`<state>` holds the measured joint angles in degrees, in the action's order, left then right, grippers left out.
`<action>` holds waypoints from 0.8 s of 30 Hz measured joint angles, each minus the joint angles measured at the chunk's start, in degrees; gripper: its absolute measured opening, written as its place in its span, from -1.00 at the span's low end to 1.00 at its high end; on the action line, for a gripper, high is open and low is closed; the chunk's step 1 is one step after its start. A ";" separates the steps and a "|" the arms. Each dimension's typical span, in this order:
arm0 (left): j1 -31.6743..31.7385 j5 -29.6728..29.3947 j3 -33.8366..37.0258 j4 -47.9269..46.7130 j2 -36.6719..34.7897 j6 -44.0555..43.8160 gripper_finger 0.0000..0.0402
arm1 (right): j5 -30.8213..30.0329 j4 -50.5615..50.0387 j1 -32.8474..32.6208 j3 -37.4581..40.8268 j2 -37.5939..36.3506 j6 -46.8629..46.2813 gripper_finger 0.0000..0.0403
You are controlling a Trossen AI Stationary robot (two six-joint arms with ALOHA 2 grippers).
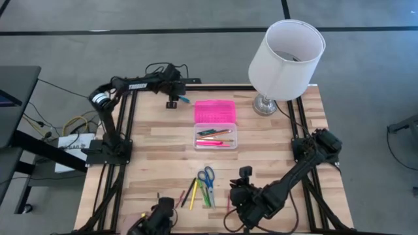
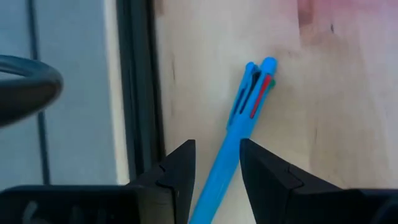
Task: Pick & place school supplies into a supply box
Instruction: Put the blue multi-color pen into the supply box
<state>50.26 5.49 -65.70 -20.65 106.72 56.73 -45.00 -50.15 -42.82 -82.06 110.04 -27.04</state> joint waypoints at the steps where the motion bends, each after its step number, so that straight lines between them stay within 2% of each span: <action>1: 0.00 -0.04 -1.06 -1.04 1.11 0.36 -0.40 | -0.01 -0.41 -0.29 0.00 0.00 -0.84 -0.69; 9: 0.17 0.08 -8.63 -9.38 8.73 1.14 -0.40 | -1.71 -3.91 -2.47 0.00 0.00 -7.07 -0.69; 12: 0.33 0.21 -10.74 -12.66 10.18 -1.02 -0.41 | -1.91 -4.85 -3.09 0.00 0.00 -8.90 -0.69; 24: -0.34 2.34 -12.83 -25.20 10.40 -10.86 -0.73 | -4.31 -9.62 -5.91 0.00 0.00 -14.59 -0.69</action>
<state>49.92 7.84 -78.53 -45.85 117.12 45.87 -49.32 -59.77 -48.73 -82.06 110.04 -41.62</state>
